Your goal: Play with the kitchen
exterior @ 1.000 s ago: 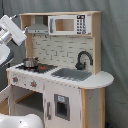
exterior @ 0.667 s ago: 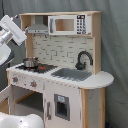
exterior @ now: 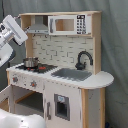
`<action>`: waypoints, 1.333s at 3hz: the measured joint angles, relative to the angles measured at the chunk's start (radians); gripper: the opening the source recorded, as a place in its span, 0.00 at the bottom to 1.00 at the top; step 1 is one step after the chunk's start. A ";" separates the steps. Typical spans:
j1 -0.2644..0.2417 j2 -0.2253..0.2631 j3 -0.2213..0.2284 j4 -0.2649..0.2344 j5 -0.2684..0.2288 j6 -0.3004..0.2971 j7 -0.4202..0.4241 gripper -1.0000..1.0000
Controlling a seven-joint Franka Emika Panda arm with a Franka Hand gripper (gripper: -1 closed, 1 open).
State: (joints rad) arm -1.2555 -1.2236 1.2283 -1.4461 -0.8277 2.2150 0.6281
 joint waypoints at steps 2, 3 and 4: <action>-0.112 0.000 0.012 0.125 0.147 -0.004 -0.001 1.00; -0.151 0.000 0.016 0.155 0.237 -0.006 0.000 1.00; -0.160 0.002 0.015 0.155 0.297 -0.027 0.002 1.00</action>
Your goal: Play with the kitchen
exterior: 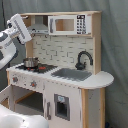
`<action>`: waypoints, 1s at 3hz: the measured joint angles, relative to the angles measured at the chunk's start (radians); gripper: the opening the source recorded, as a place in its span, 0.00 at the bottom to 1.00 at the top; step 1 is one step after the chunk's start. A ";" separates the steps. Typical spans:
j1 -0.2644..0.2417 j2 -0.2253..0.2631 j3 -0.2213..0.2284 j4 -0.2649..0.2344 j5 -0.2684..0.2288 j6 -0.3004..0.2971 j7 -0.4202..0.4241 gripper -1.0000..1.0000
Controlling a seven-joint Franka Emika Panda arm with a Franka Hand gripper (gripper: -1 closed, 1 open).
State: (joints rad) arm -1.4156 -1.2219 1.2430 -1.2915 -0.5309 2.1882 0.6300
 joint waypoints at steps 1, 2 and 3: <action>-0.001 0.001 0.000 0.000 0.008 -0.006 0.000 0.00; -0.004 0.007 0.000 -0.001 0.034 -0.026 0.000 0.00; -0.009 0.079 0.001 -0.011 0.058 -0.090 0.003 0.00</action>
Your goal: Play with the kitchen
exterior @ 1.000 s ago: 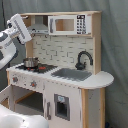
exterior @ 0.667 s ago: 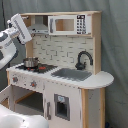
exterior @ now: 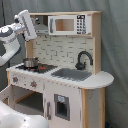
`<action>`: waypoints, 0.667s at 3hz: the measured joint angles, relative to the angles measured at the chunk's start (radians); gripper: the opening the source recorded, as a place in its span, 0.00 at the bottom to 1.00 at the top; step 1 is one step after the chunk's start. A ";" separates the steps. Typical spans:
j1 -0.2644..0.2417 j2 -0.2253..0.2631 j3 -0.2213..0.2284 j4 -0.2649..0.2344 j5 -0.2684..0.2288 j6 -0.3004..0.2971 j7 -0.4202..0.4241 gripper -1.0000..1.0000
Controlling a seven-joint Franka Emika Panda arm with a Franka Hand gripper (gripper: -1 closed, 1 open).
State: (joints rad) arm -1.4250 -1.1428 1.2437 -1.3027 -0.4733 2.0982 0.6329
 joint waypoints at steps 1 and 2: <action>0.004 0.033 0.000 -0.057 0.025 -0.071 0.024 0.00; 0.041 0.043 -0.009 -0.131 0.026 -0.133 0.045 0.00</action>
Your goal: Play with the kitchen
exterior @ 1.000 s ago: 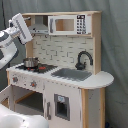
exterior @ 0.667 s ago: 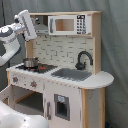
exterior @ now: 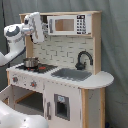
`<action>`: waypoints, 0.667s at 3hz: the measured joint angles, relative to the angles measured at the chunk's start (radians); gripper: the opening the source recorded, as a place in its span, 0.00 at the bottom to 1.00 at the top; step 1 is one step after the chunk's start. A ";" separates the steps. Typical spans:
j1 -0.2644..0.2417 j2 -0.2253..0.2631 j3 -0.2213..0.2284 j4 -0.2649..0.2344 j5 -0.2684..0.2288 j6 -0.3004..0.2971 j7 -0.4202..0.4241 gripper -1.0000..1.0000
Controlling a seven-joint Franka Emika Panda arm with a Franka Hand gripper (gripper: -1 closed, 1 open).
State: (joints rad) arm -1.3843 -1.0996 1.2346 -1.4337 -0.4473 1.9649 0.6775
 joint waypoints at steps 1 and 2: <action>0.050 0.017 -0.037 -0.054 0.000 -0.061 -0.009 0.00; 0.104 0.017 -0.080 -0.139 -0.003 -0.061 -0.016 0.00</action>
State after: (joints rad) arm -1.2802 -1.0827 1.1551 -1.5728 -0.4501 1.9041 0.6610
